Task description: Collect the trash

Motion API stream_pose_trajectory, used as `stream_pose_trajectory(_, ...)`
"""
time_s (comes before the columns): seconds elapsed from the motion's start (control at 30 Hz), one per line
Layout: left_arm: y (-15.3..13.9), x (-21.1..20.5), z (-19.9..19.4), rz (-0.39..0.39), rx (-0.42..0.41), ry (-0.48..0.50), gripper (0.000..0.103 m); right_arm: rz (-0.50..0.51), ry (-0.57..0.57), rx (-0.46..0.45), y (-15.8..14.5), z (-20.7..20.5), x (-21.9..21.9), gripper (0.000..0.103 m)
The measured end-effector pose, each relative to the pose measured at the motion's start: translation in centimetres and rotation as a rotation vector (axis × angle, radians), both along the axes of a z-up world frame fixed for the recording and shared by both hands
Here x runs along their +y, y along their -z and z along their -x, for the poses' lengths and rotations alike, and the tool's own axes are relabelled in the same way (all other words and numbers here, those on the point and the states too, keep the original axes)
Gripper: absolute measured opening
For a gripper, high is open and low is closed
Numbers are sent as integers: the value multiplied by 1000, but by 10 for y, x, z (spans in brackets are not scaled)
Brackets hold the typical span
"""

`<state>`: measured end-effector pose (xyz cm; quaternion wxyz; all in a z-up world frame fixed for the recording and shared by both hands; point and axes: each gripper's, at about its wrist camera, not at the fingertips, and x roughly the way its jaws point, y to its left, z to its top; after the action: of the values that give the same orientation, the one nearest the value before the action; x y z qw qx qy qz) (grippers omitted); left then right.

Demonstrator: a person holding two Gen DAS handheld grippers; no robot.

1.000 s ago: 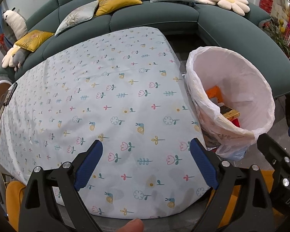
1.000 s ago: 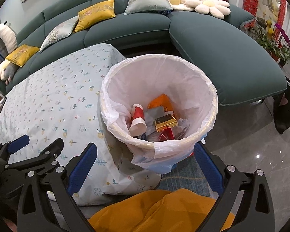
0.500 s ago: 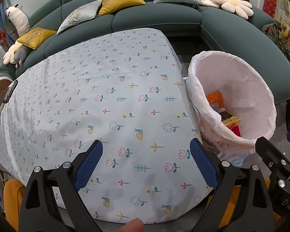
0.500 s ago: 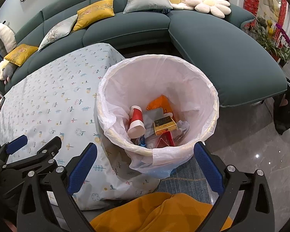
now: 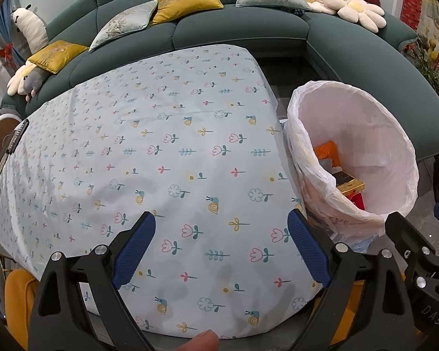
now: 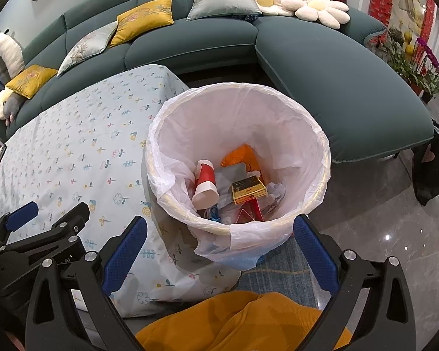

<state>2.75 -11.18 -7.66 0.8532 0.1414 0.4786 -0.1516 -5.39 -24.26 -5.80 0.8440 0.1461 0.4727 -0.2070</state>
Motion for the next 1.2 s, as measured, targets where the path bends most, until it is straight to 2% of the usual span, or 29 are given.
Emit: stream_pose_trajectory(1.2, -2, -1, 1, -10, -19, -15, 87, 0, 7, 8, 4, 1, -1, 96)
